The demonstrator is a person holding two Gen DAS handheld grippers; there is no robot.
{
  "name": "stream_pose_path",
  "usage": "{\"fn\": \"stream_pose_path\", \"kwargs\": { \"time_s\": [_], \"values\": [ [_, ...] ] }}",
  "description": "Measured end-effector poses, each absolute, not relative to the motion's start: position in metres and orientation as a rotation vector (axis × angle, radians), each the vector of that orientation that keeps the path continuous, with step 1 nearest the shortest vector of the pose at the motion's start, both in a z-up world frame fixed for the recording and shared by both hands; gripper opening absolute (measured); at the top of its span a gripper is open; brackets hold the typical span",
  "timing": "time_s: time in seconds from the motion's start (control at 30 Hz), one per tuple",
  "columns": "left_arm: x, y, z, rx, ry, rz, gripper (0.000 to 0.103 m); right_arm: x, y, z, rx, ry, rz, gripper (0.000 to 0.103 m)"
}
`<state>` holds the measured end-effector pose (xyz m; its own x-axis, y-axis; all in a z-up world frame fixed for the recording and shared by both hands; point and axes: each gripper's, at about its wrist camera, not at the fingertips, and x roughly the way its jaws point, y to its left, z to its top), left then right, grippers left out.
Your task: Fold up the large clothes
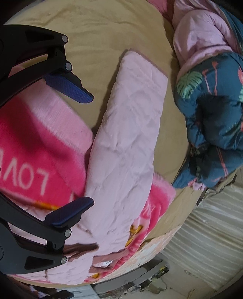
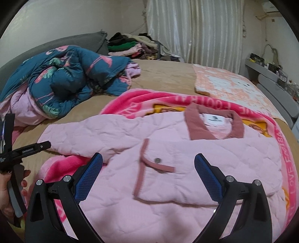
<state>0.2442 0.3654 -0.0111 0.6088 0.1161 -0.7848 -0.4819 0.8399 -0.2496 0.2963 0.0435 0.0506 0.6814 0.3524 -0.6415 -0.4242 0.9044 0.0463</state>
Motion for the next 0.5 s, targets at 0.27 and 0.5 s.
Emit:
{"fn": "stream_pose_path", "kwargs": {
  "time_s": [0.27,0.5],
  "values": [
    [0.247,0.402,-0.031,-0.567,0.877,0.408,0.094,0.294,0.093,0.039,-0.136,0.713,0.511,0.098],
    [0.254,0.425,-0.052,-0.669,0.878,0.424,0.094,0.290,0.136,0.030,-0.189,0.716,0.575,0.098]
  ]
}}
